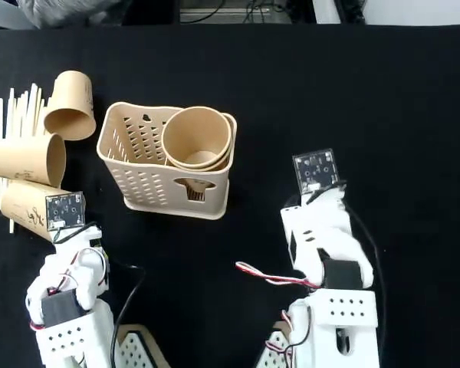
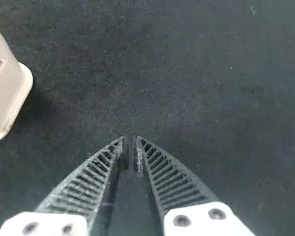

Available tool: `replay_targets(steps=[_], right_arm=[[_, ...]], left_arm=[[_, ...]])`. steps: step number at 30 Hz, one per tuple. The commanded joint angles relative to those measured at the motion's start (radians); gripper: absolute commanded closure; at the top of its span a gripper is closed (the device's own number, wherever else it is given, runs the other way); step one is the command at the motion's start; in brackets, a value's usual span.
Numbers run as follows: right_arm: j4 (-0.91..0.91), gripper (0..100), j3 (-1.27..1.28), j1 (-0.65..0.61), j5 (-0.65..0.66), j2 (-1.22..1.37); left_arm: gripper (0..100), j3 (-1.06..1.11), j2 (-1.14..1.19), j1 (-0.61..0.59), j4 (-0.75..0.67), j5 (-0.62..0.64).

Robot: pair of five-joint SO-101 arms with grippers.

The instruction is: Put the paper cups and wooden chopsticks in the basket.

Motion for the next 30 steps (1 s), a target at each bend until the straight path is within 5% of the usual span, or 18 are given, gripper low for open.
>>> replay_targets(steps=[1, 7, 13, 21, 25, 30], right_arm=[[-0.052, 95.5, 0.018, -0.008, -0.011, 0.005], [-0.087, 95.5, 0.054, -0.008, -0.008, 0.004], [-0.089, 95.6, 0.062, -0.008, -0.006, 0.005], [-0.115, 95.6, 0.071, 0.009, -0.005, 0.01], [-0.115, 95.6, 0.071, 0.008, -0.005, 0.01], [-0.115, 95.6, 0.071, 0.008, -0.005, 0.01]], left_arm=[[89, 0.019, -0.006, 0.008, 0.003, -0.005], [89, -0.054, -0.006, 0.001, -0.018, -0.021], [89, -0.203, -0.006, -0.033, 0.068, -0.273], [82, -0.372, -0.008, -0.236, 0.046, -0.253], [67, -0.323, -0.006, -0.255, -0.043, -0.124], [66, -0.251, -0.006, -0.231, -0.13, -0.068]])
